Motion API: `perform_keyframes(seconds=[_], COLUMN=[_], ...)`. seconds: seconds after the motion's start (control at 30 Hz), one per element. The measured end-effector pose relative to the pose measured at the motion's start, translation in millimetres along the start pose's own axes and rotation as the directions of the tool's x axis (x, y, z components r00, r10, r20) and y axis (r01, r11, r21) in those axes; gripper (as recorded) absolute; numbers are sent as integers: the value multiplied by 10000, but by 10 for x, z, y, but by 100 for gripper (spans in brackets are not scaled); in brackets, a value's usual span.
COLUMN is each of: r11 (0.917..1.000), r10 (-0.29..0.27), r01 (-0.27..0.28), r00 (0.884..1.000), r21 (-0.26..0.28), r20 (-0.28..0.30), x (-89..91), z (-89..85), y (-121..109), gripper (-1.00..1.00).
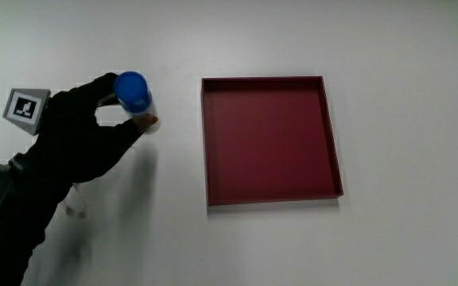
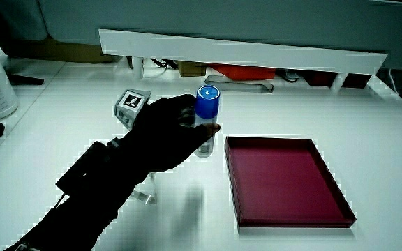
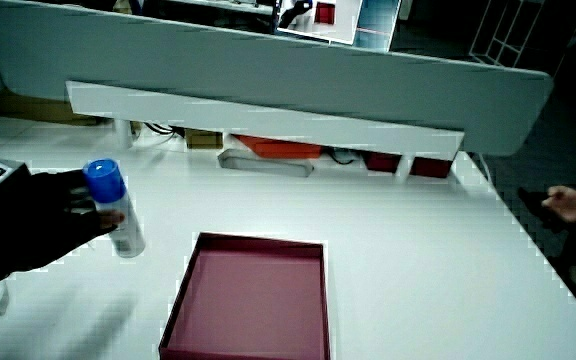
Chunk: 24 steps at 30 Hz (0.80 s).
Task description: Place glue on desk
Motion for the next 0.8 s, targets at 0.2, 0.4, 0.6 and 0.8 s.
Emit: perform_keyframes(seconds=[0.2,0.4,0.6,0.8], r11=[9984,9952,9902,9906], r10=[395,686,1177,1102], r01=[-386,-651,-1150,-1078], r00=[9990,9966,9926,9936], r21=[423,724,792,842], r20=[-210,-459,-306,-240], x=[-311,-541,-674,-705], z=[97,124,75,66], y=[-113,-176,-225,-218], gripper=[0,0,0,0])
